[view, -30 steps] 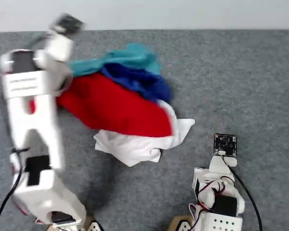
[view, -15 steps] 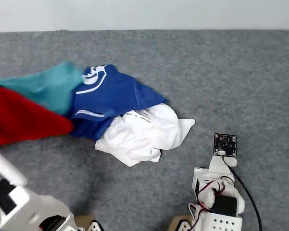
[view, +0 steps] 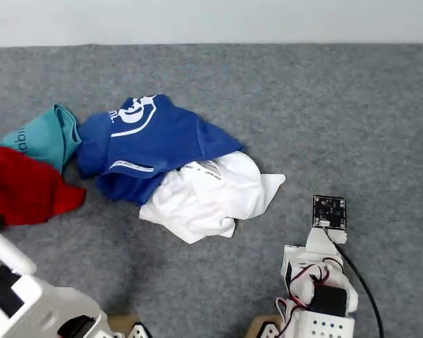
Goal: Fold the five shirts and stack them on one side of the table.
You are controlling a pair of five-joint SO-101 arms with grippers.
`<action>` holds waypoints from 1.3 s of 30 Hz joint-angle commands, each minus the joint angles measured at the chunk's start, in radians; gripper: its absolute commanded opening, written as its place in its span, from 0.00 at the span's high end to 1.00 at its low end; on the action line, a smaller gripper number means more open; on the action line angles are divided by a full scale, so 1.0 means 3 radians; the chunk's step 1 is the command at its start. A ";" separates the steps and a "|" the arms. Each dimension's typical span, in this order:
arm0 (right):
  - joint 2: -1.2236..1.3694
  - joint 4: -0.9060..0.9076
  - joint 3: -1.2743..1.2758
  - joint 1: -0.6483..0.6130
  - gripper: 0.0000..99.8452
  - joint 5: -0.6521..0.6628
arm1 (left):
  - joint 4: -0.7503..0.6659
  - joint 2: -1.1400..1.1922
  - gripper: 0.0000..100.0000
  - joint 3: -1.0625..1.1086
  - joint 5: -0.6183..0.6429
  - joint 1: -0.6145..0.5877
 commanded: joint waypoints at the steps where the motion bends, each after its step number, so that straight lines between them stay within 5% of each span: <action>1: -0.0033 0.0018 0.0051 -0.0003 0.99 0.0036 | -0.0102 -0.0046 0.61 -0.0033 0.0072 0.0031; 7: -0.0033 0.0018 0.0051 -0.0003 0.99 0.0036 | -0.0056 -0.0189 0.61 -0.0079 -0.0026 0.0322; 26: -0.0033 0.0018 0.0051 -0.0003 0.99 0.0036 | 0.0327 0.0752 0.61 -0.0090 -0.0159 0.3145; 35: -0.0033 0.0018 0.0051 -0.0003 0.99 0.0036 | -0.0118 0.1514 0.61 -0.0095 -0.0143 0.3442; 39: -0.0033 0.0018 0.0051 -0.0003 0.99 0.0036 | -0.0450 0.1770 0.71 -0.0100 -0.0036 0.3396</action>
